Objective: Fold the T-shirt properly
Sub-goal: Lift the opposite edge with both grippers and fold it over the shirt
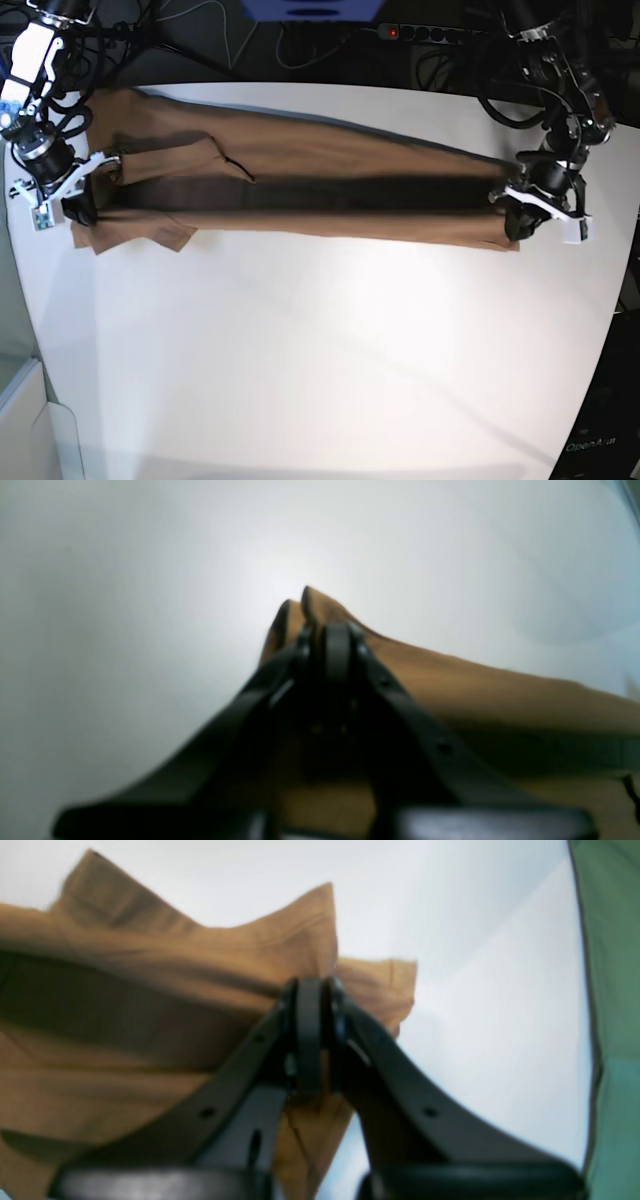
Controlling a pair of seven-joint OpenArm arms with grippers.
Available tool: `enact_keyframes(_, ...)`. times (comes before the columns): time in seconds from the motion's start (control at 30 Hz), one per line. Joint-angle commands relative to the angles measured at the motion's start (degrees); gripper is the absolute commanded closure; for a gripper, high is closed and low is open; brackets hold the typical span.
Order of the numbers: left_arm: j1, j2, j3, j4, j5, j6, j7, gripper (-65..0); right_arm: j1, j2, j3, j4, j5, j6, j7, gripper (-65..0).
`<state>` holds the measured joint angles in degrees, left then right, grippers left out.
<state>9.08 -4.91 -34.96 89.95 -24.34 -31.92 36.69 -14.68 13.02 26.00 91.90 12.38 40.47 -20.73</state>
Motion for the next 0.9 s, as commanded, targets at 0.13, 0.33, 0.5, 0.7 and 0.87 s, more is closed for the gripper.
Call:
enact_keyframes(0.13,1.16,-0.76,-0.07,1.17,-3.40,-0.30,-1.65,-2.4,-1.72,-0.40,2.88,1.16,0.50,-0.47,1.35,-0.7)
enact_keyframes(0.33,1.25,-1.82,-0.07,0.64,-3.75,-0.30,-1.39,-2.4,-5.85,-1.46,2.79,8.54,0.32,-0.47,1.35,-0.7)
enact_keyframes(0.5,2.04,-2.17,-0.16,0.82,-3.84,-0.30,-1.21,-2.4,-8.84,-1.72,2.79,13.55,0.32,-0.47,1.35,-0.7)
enact_keyframes(0.7,2.04,-2.26,-0.16,0.64,-3.75,-0.30,-1.21,-2.4,-11.48,-2.86,2.88,13.99,0.32,-0.47,1.35,-0.7)
enact_keyframes(0.87,2.04,-2.26,-0.16,0.64,-3.57,-0.30,-1.21,-2.4,-13.32,-4.09,2.88,14.08,0.32,-0.47,3.46,-0.7)
